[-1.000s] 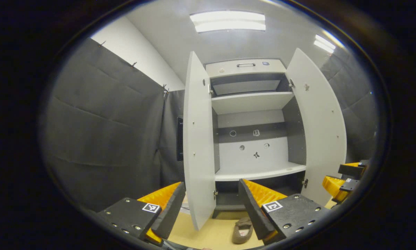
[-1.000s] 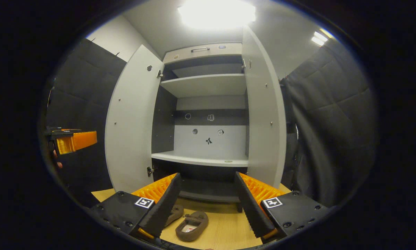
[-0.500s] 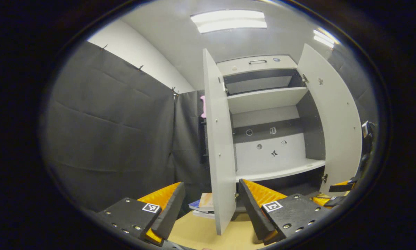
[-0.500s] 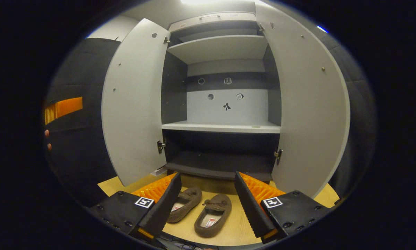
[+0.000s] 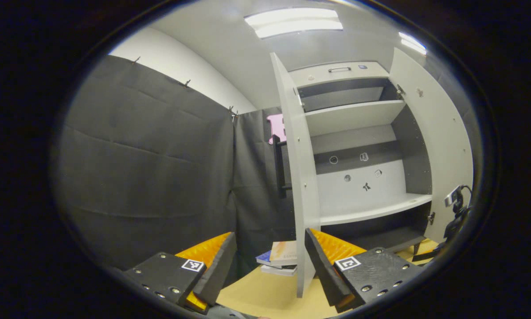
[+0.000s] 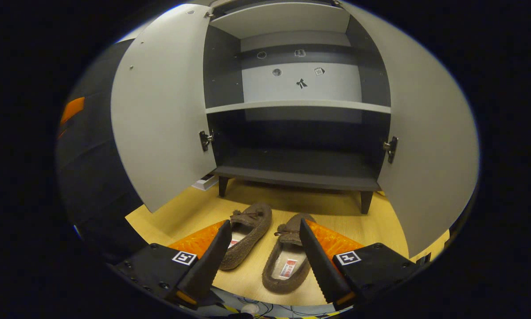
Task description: Grab one shoe with the right hand and put it into the shoe cabinet, grab the other shoe with the left hand and put it into the shoe cabinet; then close the right door with the right hand and the left door with the left hand.
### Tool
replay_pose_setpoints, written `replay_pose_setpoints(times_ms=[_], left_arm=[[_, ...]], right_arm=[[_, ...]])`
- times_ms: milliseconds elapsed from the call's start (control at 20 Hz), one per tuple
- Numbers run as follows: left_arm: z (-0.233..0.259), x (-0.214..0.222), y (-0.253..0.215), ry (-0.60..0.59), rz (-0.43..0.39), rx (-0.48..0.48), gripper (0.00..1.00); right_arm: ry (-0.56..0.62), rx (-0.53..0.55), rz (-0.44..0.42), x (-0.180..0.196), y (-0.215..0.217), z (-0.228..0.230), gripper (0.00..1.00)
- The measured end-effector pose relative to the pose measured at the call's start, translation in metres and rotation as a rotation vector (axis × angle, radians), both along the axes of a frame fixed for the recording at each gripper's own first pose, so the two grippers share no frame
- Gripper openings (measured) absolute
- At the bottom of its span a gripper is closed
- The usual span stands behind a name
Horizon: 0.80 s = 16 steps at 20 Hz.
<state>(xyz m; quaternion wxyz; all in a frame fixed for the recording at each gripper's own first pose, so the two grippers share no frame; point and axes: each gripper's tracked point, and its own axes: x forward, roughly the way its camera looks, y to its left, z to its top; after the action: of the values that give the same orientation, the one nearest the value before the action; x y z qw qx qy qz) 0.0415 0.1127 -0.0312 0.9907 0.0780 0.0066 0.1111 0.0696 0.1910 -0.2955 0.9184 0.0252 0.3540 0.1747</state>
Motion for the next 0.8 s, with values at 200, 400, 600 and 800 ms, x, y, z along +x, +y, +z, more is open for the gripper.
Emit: replay_pose_setpoints(times_ms=[200,400,600,800], left_arm=[[-0.009,0.003,0.009,0.016,0.021,-0.002,0.98],[-0.015,0.006,0.014,0.027,0.032,-0.003,0.94],[-0.020,0.009,0.013,0.043,0.034,0.000,0.98],[-0.025,0.012,0.010,0.056,0.029,-0.004,0.98]], right_arm=[[0.112,0.001,0.001,-0.005,0.007,-0.031,0.98],[0.203,-0.002,-0.020,-0.002,0.008,-0.062,0.86],[0.284,-0.022,-0.031,0.000,0.006,-0.088,0.80],[0.337,-0.063,-0.016,-0.001,0.010,-0.113,0.79]])
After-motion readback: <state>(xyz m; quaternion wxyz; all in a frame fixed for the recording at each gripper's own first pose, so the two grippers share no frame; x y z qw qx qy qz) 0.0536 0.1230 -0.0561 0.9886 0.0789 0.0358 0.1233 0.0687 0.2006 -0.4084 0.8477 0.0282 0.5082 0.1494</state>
